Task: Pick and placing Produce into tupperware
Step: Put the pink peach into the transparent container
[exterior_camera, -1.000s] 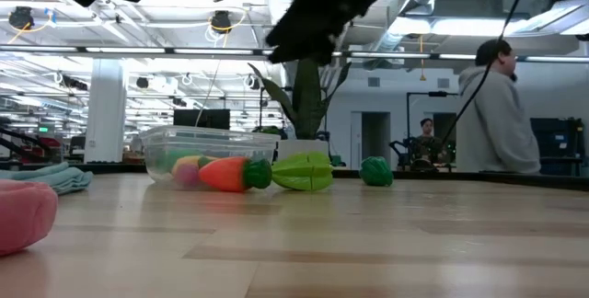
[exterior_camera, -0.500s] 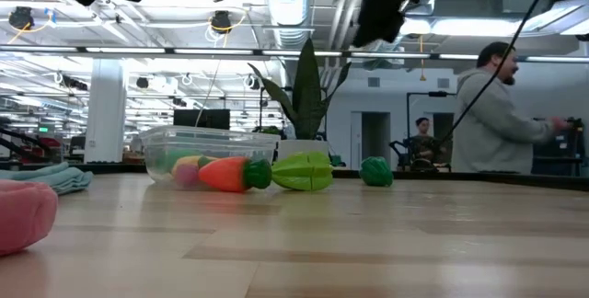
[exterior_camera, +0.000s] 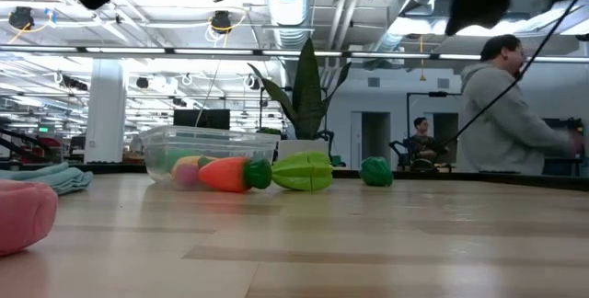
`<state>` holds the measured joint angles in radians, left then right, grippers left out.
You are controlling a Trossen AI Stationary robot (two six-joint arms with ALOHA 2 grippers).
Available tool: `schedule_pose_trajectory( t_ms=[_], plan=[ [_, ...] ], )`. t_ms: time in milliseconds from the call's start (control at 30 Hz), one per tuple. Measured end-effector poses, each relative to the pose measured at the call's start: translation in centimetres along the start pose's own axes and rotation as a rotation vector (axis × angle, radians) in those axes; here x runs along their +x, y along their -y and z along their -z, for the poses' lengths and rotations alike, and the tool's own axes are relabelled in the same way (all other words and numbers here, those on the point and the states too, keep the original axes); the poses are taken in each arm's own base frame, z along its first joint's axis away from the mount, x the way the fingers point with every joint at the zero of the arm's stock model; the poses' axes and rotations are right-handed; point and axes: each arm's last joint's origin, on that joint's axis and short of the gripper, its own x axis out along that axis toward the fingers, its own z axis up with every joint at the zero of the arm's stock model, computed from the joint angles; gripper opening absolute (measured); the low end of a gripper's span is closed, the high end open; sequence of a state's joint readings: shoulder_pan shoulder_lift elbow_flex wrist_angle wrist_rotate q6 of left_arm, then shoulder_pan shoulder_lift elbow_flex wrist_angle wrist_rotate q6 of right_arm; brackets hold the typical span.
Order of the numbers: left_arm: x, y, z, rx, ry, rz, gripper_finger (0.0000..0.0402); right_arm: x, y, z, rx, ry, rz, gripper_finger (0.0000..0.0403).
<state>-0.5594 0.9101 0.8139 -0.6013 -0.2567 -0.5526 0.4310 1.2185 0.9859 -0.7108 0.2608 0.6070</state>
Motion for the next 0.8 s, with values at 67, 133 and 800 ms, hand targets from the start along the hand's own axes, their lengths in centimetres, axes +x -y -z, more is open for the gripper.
schedule_pose_trajectory(
  t_ms=[67, 133, 800],
  plan=[
    [1.1, 0.4, 0.1, 0.008, -0.043, 0.004, 0.0197, -0.6, -0.2, 1.1, 0.017, 0.027, 0.018, 0.0162],
    [2.4, 0.8, 0.2, 0.009, -0.062, 0.004, 0.0197, -1.1, -0.3, 2.2, 0.032, 0.052, 0.025, 0.0162],
    [15.3, 7.9, 5.0, -0.291, -0.102, 0.125, 0.0197, -4.0, 0.3, 9.8, -0.079, 0.038, 0.004, 0.0157]
  ],
)
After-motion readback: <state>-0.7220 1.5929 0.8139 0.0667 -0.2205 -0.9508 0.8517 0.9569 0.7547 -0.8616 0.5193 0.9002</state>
